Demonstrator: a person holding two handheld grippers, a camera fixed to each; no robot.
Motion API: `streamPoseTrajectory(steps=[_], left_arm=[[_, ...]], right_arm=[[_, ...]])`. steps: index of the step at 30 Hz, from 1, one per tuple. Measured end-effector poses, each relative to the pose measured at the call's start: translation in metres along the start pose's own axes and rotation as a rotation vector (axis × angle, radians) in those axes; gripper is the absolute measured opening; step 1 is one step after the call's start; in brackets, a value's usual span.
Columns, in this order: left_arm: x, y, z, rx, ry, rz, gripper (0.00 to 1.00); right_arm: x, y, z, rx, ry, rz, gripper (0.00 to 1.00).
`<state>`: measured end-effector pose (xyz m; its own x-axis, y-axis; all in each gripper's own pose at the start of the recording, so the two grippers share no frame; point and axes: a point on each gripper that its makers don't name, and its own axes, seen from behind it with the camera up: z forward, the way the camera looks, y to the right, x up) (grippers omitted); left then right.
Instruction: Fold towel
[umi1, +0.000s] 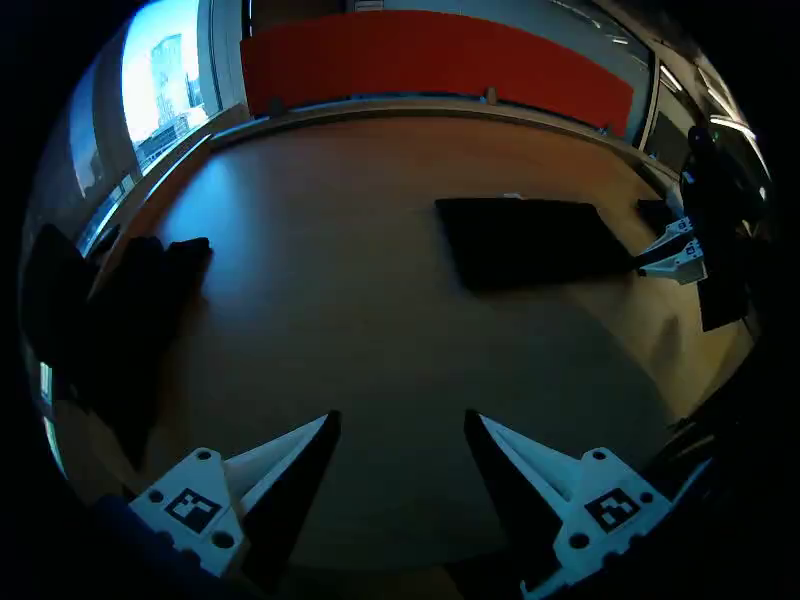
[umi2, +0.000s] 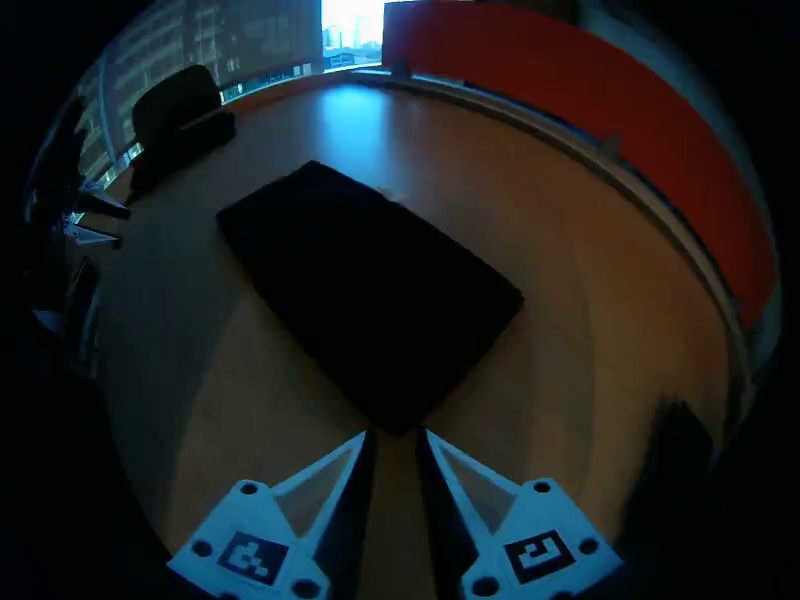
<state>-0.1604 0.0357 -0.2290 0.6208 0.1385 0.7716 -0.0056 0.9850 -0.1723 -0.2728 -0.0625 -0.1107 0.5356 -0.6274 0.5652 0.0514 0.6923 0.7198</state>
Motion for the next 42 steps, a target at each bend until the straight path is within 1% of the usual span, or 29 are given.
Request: streamPoseTrajectory(steps=[4, 8, 11, 15, 21, 30, 38, 42], left_arm=[[-0.001, 0.0, 0.0, 0.0, -0.001, 0.001, 0.92], [-0.002, 0.0, 0.0, 0.001, 0.0, 0.0, 0.92], [-0.002, 0.0, 0.0, 0.002, 0.001, -0.001, 0.92], [-0.002, 0.0, 0.0, 0.001, 0.002, -0.001, 0.92], [0.0, 0.0, 0.0, 0.0, 0.006, 0.0, 0.92], [0.002, 0.002, -0.001, -0.003, 0.012, 0.001, 0.92], [0.002, 0.005, -0.002, -0.007, 0.018, -0.001, 0.92], [0.002, 0.006, -0.003, -0.009, 0.02, -0.001, 0.92]], right_arm=[[0.001, 0.0, 0.001, 0.006, -0.001, -0.006, 0.18], [0.001, 0.001, 0.002, 0.003, 0.001, -0.004, 0.07], [0.004, 0.002, 0.002, 0.004, 0.008, 0.002, 0.04], [0.009, 0.003, 0.0, -0.001, 0.02, 0.0, 0.03], [0.026, 0.005, -0.008, -0.019, 0.052, -0.028, 0.03], [0.074, 0.008, -0.026, -0.047, 0.128, -0.091, 0.03], [0.123, 0.006, -0.037, -0.05, 0.192, -0.161, 0.03], [0.141, 0.001, -0.039, -0.043, 0.21, -0.198, 0.03]])
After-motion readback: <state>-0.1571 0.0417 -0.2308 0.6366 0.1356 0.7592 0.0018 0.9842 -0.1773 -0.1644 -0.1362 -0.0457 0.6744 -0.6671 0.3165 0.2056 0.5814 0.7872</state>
